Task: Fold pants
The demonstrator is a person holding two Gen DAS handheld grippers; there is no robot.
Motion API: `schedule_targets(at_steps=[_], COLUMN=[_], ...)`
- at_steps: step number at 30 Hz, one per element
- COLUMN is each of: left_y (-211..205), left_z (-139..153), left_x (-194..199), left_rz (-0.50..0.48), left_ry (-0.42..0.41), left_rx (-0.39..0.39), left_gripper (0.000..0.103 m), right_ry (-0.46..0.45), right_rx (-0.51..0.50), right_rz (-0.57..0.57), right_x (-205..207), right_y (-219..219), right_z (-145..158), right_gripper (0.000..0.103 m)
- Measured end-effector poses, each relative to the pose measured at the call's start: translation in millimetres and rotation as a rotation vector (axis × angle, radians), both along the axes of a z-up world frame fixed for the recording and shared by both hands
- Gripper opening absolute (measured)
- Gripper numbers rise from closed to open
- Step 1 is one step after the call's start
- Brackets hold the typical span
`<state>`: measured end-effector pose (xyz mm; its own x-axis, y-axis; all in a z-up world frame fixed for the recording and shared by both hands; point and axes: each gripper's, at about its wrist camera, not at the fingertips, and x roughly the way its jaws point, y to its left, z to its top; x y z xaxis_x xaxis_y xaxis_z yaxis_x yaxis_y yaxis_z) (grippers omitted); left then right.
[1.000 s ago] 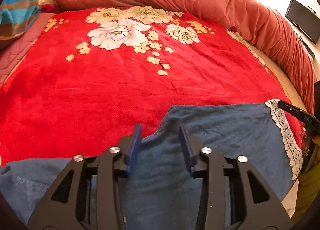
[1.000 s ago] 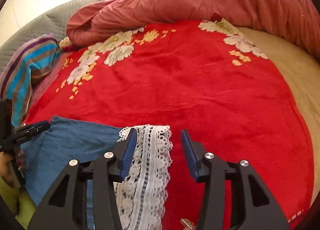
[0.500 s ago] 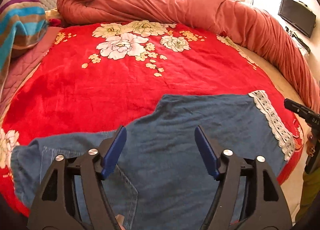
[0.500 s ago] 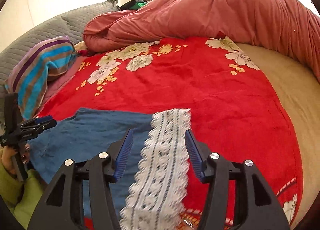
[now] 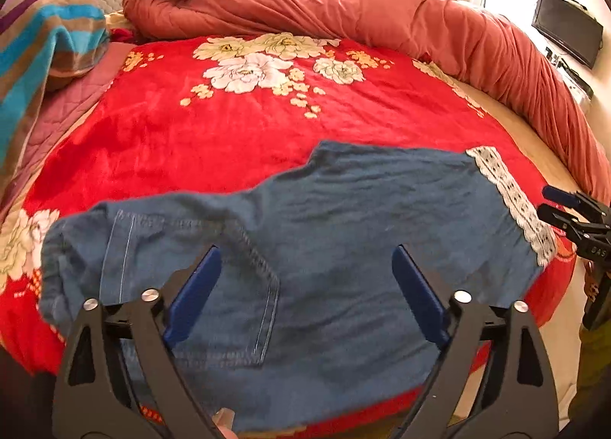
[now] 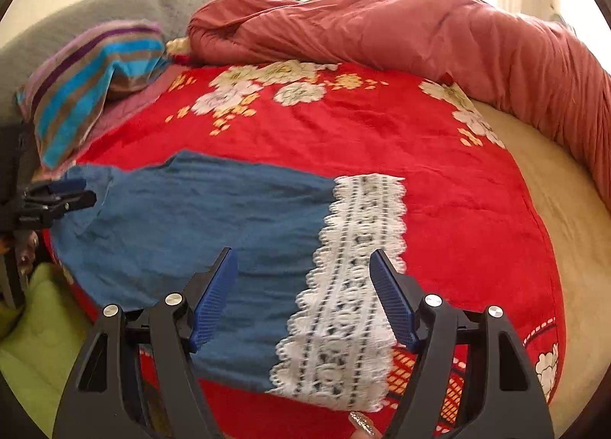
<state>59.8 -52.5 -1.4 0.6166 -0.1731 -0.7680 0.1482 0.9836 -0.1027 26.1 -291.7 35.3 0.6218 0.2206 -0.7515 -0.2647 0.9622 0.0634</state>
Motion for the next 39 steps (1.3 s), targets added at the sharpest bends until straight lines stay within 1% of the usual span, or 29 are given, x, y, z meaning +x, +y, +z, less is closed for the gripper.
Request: schedule_targets(at_steps=[3,5,9,14,16,17,18,19,21,23,24,25,26,29,35,39], left_y=[0,0,3,11,18,20,23,25,28,28,28,28,28,27,27,24], left_z=[-3,-4,-9,-26,-36,-39,-41,-41,-40,-42,-42,-42,-42,-42,-40,-35], left_x=[-9,-13,-19,-20,-19,-19,-19,-20,-20,-19,-19,-19,-19,-19,-19,-22], left_rz=[0.003,0.006,0.012,0.041,0.052,0.056,0.06,0.06,0.061,0.063,0.063,0.062,0.062,0.062,0.062,0.067], left_ry=[0.01,0.014,0.037,0.111,0.146,0.154,0.159,0.158,0.156,0.16,0.16,0.16,0.16,0.159,0.15,0.138], left_rx=[0.024,0.038,0.063,0.087,0.071,0.063,0.051,0.038,0.015,0.01,0.012,0.015,0.02,0.024,0.025,0.028], left_gripper=[0.089,0.092,0.093,0.093,0.093,0.093,0.093,0.093,0.093,0.093,0.093,0.093,0.093,0.093,0.093,0.093], right_ry=[-0.003,0.0,0.041,0.102,0.136,0.172,0.184,0.184,0.186,0.208,0.222,0.227,0.223,0.207,0.202,0.179], right_rx=[-0.042,-0.053,-0.092,-0.129,-0.18,-0.218,-0.217,-0.182,-0.167,-0.171,-0.108,-0.072,-0.067,-0.106,-0.088,-0.085], right_rz=[0.053,0.076,0.101,0.074,0.044,0.008,-0.004,-0.014,-0.048,-0.082,-0.096,-0.111,-0.115,-0.109,-0.112,-0.112], right_x=[-2,-4,-3,-1,-1,0,-2,-5,-11,-14,-15,-15,-16,-17,-20,-21], right_y=[19,30,45,39,30,21,17,7,-5,-15,-25,-30,-30,-24,-26,-27], right_z=[0,-1,-8,-20,-32,-42,-46,-48,-48,-53,-56,-58,-58,-58,-55,-45], right_gripper=[0.07,0.07,0.07,0.071,0.071,0.071,0.071,0.071,0.07,0.075,0.075,0.076,0.076,0.078,0.078,0.078])
